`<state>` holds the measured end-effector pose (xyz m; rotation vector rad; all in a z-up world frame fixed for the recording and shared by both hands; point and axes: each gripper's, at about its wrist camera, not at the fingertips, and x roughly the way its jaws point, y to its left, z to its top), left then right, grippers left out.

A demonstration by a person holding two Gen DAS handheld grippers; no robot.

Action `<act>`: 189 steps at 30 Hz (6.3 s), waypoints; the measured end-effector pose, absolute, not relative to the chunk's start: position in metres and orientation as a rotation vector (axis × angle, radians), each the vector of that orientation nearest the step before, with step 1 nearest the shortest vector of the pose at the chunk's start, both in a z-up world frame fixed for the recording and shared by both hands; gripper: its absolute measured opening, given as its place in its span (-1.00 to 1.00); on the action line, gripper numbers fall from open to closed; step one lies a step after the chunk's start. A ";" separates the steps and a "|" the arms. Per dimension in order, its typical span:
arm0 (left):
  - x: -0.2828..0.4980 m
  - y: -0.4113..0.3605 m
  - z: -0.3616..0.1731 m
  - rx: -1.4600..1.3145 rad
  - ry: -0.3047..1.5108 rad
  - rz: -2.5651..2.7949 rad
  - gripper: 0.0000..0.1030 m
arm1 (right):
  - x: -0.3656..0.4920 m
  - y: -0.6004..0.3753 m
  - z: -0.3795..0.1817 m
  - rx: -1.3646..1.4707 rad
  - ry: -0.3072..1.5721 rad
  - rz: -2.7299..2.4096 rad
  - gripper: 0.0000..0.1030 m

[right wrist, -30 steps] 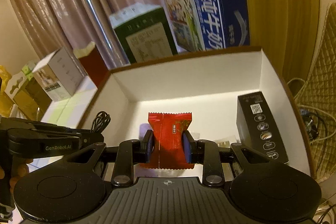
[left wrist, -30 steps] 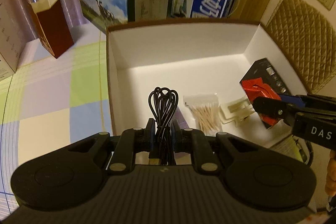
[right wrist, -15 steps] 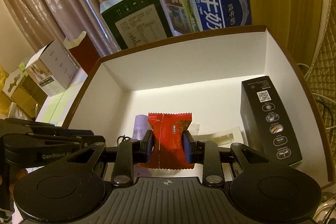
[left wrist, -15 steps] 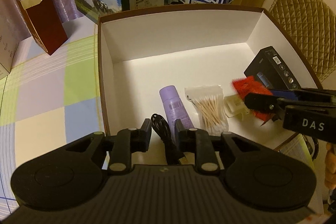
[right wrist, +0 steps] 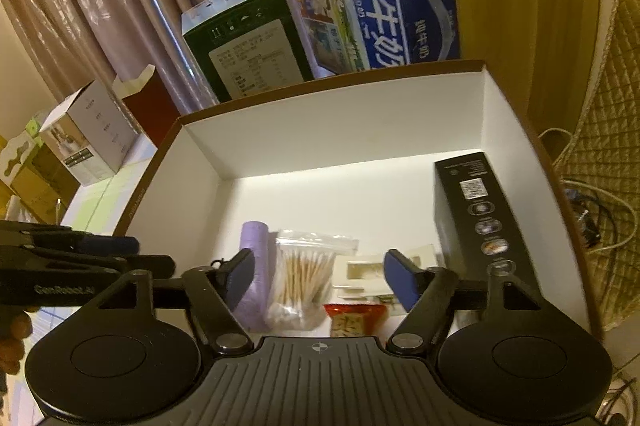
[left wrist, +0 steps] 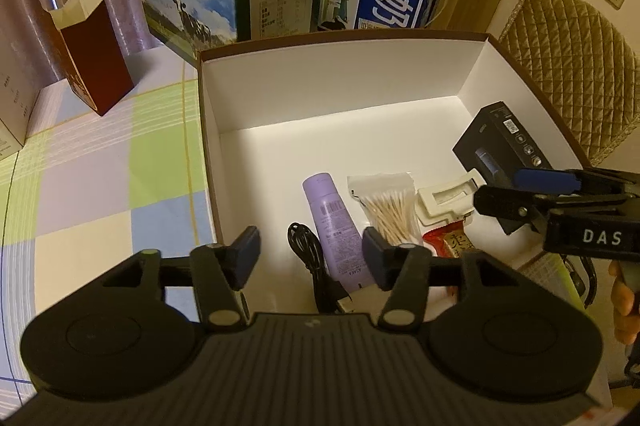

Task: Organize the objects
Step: 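Carry candy and cable into the cardboard box and open both tools, then withdraw both tools from the box back to the table items, then grasp the clear earphone case with left tool while right tool grasps striped sock, then carry the earphone case and sock into the cardboard box and release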

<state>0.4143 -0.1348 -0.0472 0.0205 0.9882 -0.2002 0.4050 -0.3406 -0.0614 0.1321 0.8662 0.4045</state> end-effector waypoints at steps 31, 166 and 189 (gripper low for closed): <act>0.323 -0.109 0.007 -0.017 0.859 -0.169 0.71 | 0.315 -0.341 -0.013 0.041 0.798 0.350 0.96; 0.247 0.131 -0.132 -0.061 1.114 0.004 0.00 | 0.242 -0.101 -0.139 0.131 1.124 0.448 0.96; 0.207 0.114 -0.122 -0.124 1.118 -0.022 0.00 | 0.211 -0.098 -0.141 -0.046 1.087 0.493 -0.43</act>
